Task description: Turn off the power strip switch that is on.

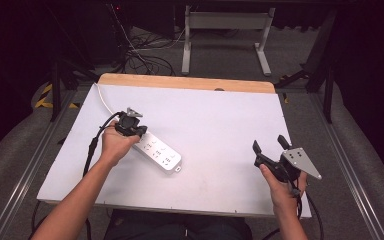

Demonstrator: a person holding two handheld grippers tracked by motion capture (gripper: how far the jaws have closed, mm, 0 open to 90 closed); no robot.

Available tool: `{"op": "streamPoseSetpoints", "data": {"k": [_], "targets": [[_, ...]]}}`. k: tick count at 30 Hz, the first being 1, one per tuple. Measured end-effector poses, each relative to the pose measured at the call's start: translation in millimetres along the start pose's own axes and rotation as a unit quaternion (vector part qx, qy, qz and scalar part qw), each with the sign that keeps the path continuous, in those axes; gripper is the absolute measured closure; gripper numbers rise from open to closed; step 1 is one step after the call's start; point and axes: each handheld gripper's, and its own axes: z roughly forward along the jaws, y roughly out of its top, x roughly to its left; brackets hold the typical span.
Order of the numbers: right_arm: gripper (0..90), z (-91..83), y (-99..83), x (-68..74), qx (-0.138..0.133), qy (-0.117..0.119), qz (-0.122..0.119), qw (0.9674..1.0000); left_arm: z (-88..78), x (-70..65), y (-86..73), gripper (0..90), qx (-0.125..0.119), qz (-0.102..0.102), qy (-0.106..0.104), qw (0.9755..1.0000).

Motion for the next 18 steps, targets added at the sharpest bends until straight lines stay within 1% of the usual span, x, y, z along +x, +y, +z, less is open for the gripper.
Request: {"op": "streamPoseSetpoints", "data": {"k": [3,5,7,8,12,17,18], "targets": [[16.3,-0.1,0.0,0.1,0.000,-0.001,0.001,1.0000,1.1,0.7,-0.4,90.0,0.001,0.001,0.000,1.0000],[16.3,-0.1,0.0,0.1,0.000,-0.001,0.001,1.0000,1.9,1.1,-0.4,90.0,-0.001,-0.002,-0.004,1.0000],[16.3,-0.1,0.0,0.1,0.000,-0.001,0.001,1.0000,2.7,0.4,-0.2,90.0,0.003,0.001,-0.009,1.0000],[16.3,-0.2,0.0,0.0,0.000,-0.002,0.001,1.0000,3.6,0.1,-0.4,90.0,0.004,0.006,-0.006,1.0000],[16.3,-0.5,-0.1,-0.5,0.000,-0.002,0.000,1.0000,5.5,0.7,-0.7,90.0,0.008,0.001,-0.008,0.9999],[16.3,-0.8,-0.1,-0.3,0.000,-0.005,0.001,1.0000,7.3,0.7,-2.1,90.0,0.009,-0.001,-0.007,0.9999],[16.3,-0.8,-0.1,-0.4,0.000,-0.005,0.000,1.0000,7.3,0.5,-2.0,90.0,0.010,0.000,0.000,1.0000]]}}
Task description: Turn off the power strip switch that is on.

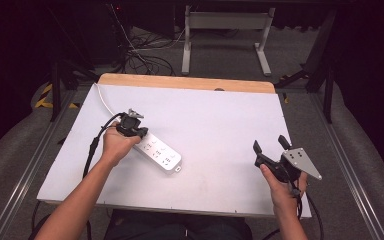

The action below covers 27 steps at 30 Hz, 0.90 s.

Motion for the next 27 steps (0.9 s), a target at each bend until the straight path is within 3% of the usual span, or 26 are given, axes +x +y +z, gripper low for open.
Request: {"op": "streamPoseSetpoints", "data": {"k": [3,14,15,16,18,19,20,21,22,23,24,27], "targets": [[16.3,-0.5,0.2,0.3,0.000,-0.001,0.000,1.0000,0.0,-4.3,-0.2,90.0,0.001,0.008,0.013,0.9999],[16.3,-2.5,0.9,0.0,-0.001,-0.005,0.000,1.0000,0.0,-4.9,-3.1,90.0,-0.006,-0.010,0.013,0.9998],[16.3,-2.6,0.9,-0.1,-0.001,-0.005,0.000,1.0000,-0.1,-5.2,-2.6,90.0,-0.004,-0.014,0.011,0.9998],[16.3,-2.8,1.1,0.0,-0.001,-0.006,0.001,1.0000,-0.2,-6.0,-2.0,90.0,0.002,-0.017,-0.007,0.9998],[16.3,-2.7,1.2,0.2,-0.002,-0.006,-0.001,1.0000,-0.2,-6.2,-1.9,90.0,0.003,-0.018,-0.004,0.9998],[16.3,-2.7,1.4,0.4,-0.002,-0.007,0.000,1.0000,2.6,-14.1,-1.7,90.0,-0.003,0.006,0.028,0.9996],[16.3,-2.7,1.4,0.4,-0.002,-0.007,0.000,1.0000,2.6,-14.1,-1.7,90.0,-0.003,0.006,0.028,0.9996],[16.3,-3.0,1.6,0.9,-0.002,-0.007,-0.001,1.0000,4.7,-21.2,-0.8,90.0,-0.005,0.013,0.053,0.9985],[16.3,-3.1,1.6,1.1,-0.002,-0.006,-0.001,1.0000,4.7,-21.2,-0.8,90.0,-0.005,0.013,0.053,0.9985],[16.3,-3.3,1.7,1.1,-0.003,-0.006,-0.001,1.0000,4.2,-19.0,-1.3,90.0,-0.006,0.000,0.045,0.9990],[16.3,-3.5,1.9,1.2,-0.004,-0.005,-0.001,1.0000,2.5,-10.4,-2.0,90.0,-0.006,-0.019,0.015,0.9997],[16.3,-3.8,1.5,0.3,-0.004,-0.004,0.000,1.0000,2.7,-9.2,-1.7,90.0,-0.006,-0.022,0.008,0.9997]]}}
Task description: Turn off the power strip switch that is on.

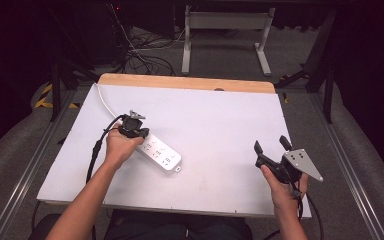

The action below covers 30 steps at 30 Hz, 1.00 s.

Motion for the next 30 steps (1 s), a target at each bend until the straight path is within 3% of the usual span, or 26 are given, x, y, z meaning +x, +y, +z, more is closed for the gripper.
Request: {"op": "streamPoseSetpoints", "data": {"k": [2,10,14,17,18,19,20,22,27,30], "targets": [[16.3,0.1,-0.5,-0.9,0.002,-0.002,0.001,1.0000,-0.2,-1.8,-0.5,90.0,-0.001,0.009,0.009,0.9999],[16.3,-0.6,-0.6,0.1,0.003,-0.001,0.000,1.0000,-0.4,-1.4,-0.5,90.0,-0.001,0.009,0.006,0.9999],[16.3,0.6,-1.5,-0.1,0.005,-0.002,0.001,1.0000,-0.3,4.3,-0.1,90.0,-0.002,-0.015,-0.013,0.9998],[16.3,0.7,-1.6,-0.4,0.005,-0.003,0.001,1.0000,-0.6,6.9,0.5,90.0,0.000,-0.019,-0.021,0.9996],[16.4,0.7,-1.9,-0.6,0.005,-0.004,0.001,1.0000,-0.9,9.2,0.4,90.0,0.001,-0.032,-0.035,0.9989],[16.4,0.7,-2.0,-0.6,0.004,-0.004,0.001,1.0000,-0.9,9.2,0.4,90.0,0.001,-0.032,-0.035,0.9989],[16.4,0.7,-2.0,-0.6,0.004,-0.004,0.001,1.0000,-1.8,11.4,1.0,90.0,-0.005,-0.042,-0.054,0.9977],[16.4,0.6,-2.0,-0.8,0.004,-0.005,0.001,1.0000,-0.7,11.3,0.9,90.0,-0.002,-0.046,-0.068,0.9966],[16.4,0.4,-2.1,-0.5,0.004,-0.005,0.001,1.0000,-0.4,10.7,1.3,90.0,-0.008,-0.048,-0.062,0.9969],[16.4,0.4,-1.9,-0.3,0.004,-0.004,0.002,1.0000,-7.8,14.3,2.8,90.0,-0.031,-0.055,-0.058,0.9963]]}}
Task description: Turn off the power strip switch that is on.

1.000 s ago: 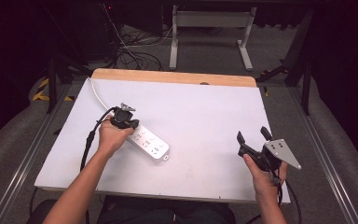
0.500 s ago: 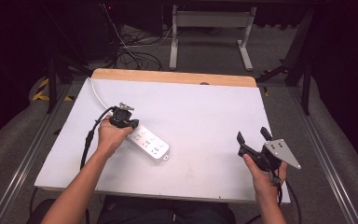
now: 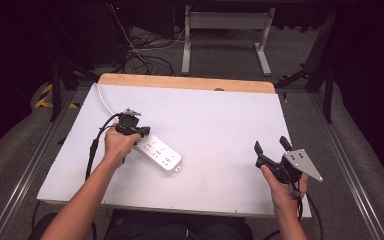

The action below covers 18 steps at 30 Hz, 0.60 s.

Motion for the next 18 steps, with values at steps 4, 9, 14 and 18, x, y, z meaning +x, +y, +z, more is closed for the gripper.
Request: {"op": "streamPoseSetpoints", "data": {"k": [4,9,14,18], "targets": [[16.4,0.6,-0.3,-0.1,0.001,0.001,-0.001,1.0000,-20.6,5.6,2.6,90.0,-0.049,-0.006,0.007,0.9987],[16.4,2.2,-1.2,0.4,0.005,0.001,0.000,1.0000,-54.2,8.4,-2.4,90.0,-0.130,0.018,0.039,0.9906],[16.4,2.4,-0.8,1.8,0.005,0.000,-0.002,1.0000,-77.6,14.2,-17.0,90.0,-0.189,0.024,0.057,0.9800],[16.4,1.9,-0.8,1.4,0.005,-0.001,0.000,1.0000,-101.0,22.2,-39.1,90.0,-0.244,0.017,0.077,0.9665]]}}
